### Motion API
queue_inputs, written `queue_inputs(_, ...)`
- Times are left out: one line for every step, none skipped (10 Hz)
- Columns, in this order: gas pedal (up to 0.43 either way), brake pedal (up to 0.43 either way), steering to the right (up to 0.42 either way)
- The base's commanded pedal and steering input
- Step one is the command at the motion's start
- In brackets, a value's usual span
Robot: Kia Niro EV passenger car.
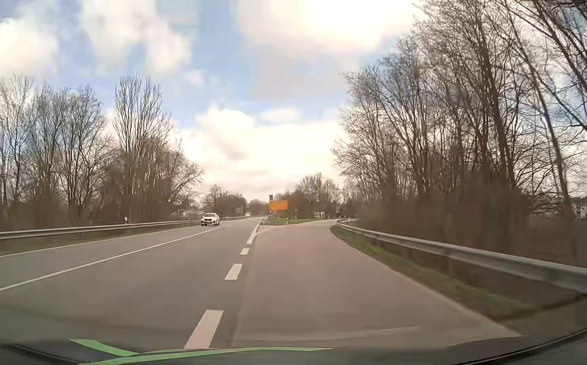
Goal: Follow the waypoints while adhering to traffic rules and regulations
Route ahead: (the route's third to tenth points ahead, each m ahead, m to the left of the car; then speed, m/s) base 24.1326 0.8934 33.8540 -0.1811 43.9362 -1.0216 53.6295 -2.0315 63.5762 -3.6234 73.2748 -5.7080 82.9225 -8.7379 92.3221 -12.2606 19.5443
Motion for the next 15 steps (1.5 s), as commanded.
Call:
queue_inputs(0.000, 0.000, 0.009)
queue_inputs(0.000, 0.000, 0.009)
queue_inputs(0.000, 0.000, 0.009)
queue_inputs(0.008, 0.000, 0.009)
queue_inputs(0.020, 0.000, 0.009)
queue_inputs(0.020, 0.000, 0.009)
queue_inputs(0.028, 0.000, 0.009)
queue_inputs(0.028, 0.000, 0.009)
queue_inputs(0.000, 0.000, 0.010)
queue_inputs(0.000, 0.000, 0.010)
queue_inputs(0.000, 0.000, 0.010)
queue_inputs(0.000, 0.000, 0.011)
queue_inputs(0.000, 0.000, 0.012)
queue_inputs(0.000, 0.000, 0.012)
queue_inputs(0.000, 0.000, 0.012)
